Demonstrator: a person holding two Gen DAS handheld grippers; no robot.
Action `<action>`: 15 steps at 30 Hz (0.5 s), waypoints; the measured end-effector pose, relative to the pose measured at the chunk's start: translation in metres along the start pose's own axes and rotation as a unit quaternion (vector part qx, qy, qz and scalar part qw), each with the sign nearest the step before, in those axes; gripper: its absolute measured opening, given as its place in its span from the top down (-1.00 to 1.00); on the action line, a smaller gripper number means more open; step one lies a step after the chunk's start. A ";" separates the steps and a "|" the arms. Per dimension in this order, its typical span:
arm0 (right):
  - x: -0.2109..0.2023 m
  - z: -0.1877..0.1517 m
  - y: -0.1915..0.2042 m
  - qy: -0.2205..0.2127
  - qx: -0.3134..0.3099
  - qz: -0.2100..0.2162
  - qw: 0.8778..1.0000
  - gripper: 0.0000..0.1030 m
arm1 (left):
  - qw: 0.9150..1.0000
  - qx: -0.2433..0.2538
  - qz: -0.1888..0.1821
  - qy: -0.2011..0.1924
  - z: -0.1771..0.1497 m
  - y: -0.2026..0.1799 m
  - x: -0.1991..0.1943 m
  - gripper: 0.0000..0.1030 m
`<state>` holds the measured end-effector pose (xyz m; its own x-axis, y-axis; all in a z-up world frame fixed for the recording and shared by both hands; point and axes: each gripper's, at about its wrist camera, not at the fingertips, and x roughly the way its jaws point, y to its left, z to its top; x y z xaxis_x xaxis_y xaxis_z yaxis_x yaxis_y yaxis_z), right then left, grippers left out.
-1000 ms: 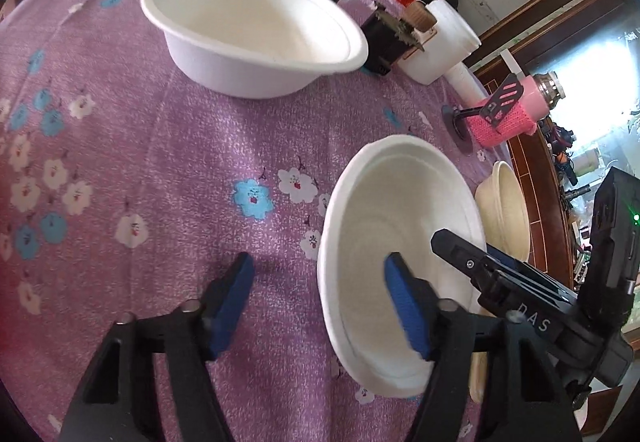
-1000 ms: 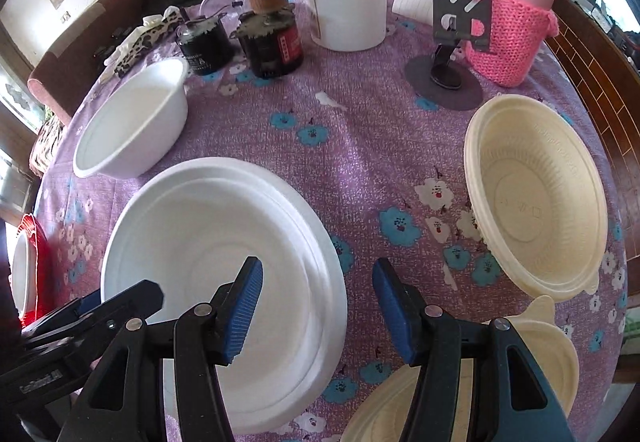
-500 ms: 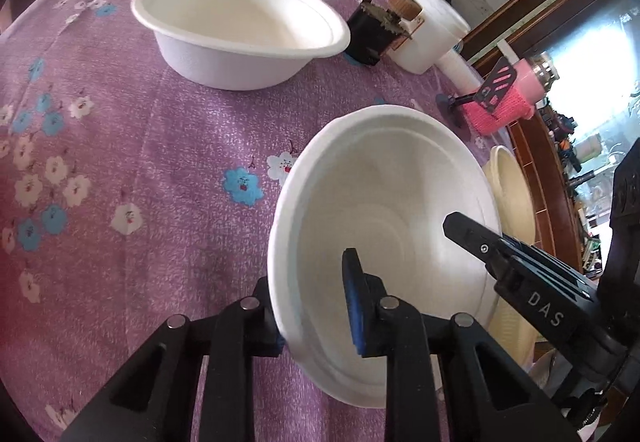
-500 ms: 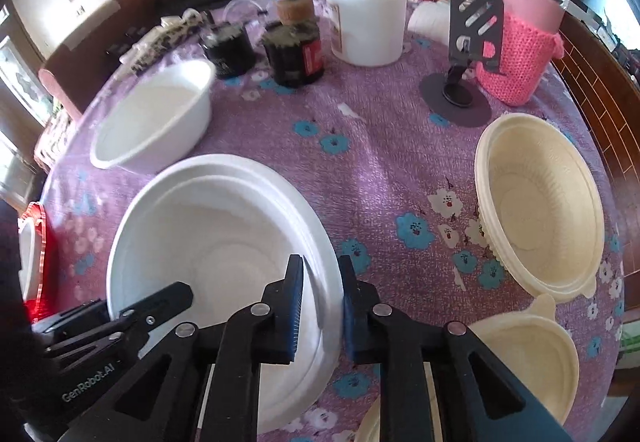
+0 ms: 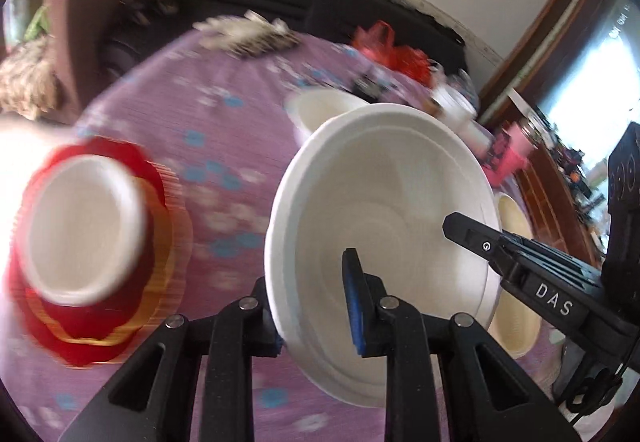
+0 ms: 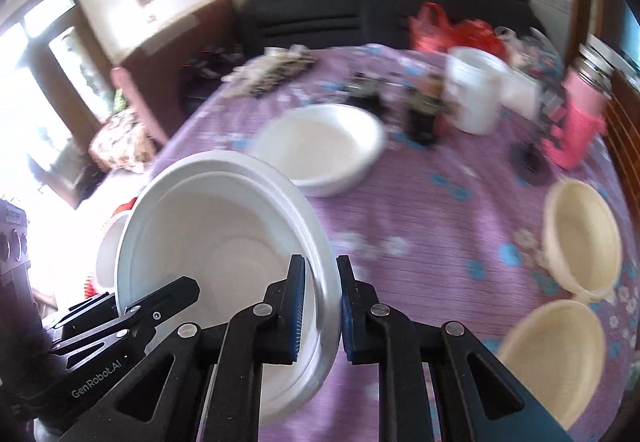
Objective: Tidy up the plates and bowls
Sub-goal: 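Carry the white bowl with both tools toward the red plate stack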
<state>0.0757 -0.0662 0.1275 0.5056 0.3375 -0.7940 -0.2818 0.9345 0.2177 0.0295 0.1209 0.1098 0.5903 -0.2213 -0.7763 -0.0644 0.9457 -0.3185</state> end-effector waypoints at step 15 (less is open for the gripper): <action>0.099 0.016 0.180 0.073 -0.054 0.063 0.994 0.66 | 0.990 -0.066 0.121 0.002 0.018 0.163 -0.042 0.54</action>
<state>0.0885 0.1379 0.0972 0.3391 0.4228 -0.8404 -0.4257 0.8656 0.2637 0.0084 0.2883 0.1001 0.5420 0.0071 -0.8404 -0.3086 0.9318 -0.1911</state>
